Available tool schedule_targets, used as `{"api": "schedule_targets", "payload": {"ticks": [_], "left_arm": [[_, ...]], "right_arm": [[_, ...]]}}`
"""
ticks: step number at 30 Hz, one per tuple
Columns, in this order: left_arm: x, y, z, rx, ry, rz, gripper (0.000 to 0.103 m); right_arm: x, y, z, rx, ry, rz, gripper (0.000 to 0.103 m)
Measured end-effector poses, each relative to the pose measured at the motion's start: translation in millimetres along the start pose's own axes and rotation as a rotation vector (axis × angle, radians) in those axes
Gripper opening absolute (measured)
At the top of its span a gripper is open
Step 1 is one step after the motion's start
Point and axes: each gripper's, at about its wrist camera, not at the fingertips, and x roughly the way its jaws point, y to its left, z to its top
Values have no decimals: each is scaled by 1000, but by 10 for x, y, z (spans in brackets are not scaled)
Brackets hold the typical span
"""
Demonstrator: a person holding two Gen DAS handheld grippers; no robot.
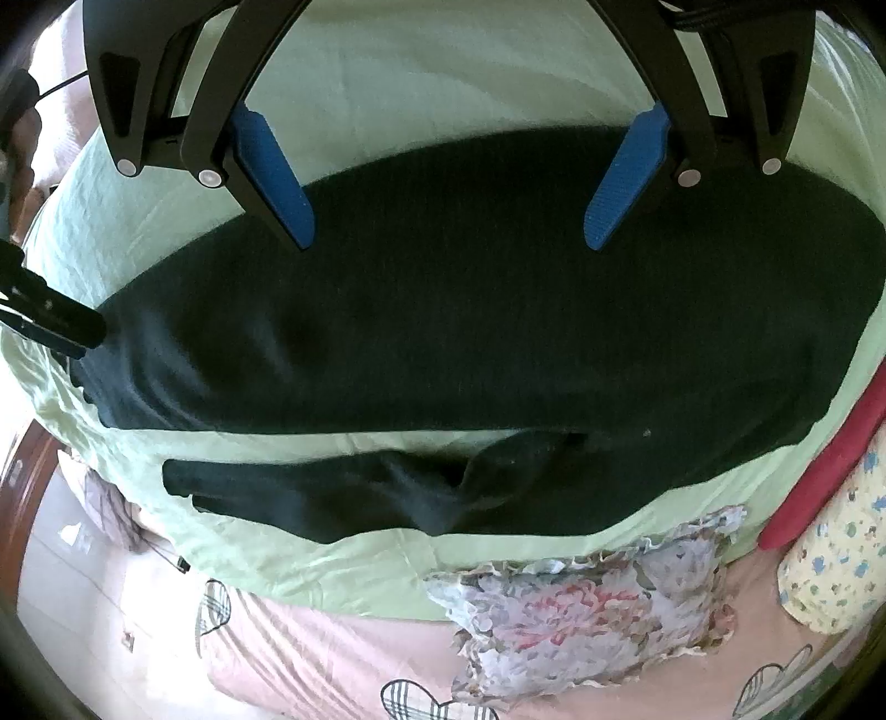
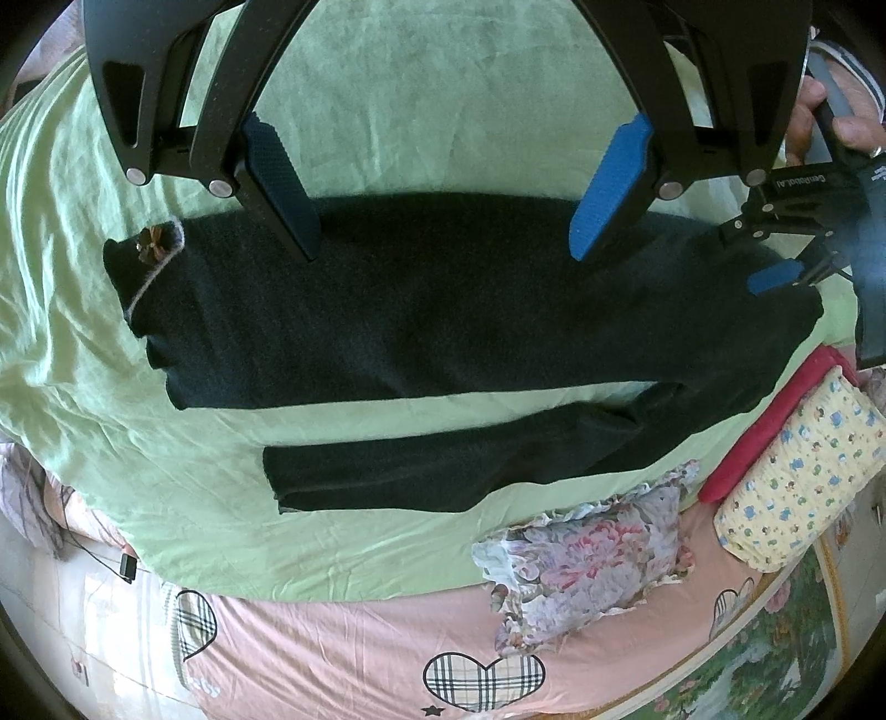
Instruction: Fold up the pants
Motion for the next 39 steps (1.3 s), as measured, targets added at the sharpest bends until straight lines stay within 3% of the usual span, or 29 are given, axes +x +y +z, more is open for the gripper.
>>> {"api": "schedule_targets", "payload": {"ticks": [17, 25, 34, 39], "left_arm": [[115, 121, 442, 55, -2, -6, 98], [324, 158, 965, 120, 2, -38, 98], [716, 206, 1705, 191, 26, -131, 98], [1071, 151, 2032, 287, 72, -176, 98]], "right_arm": [[121, -215, 394, 36, -43, 16, 91], [287, -448, 774, 62, -8, 13, 91], [650, -890, 1337, 123, 48, 27, 91], [949, -1121, 1618, 157, 99, 28, 91]]}}
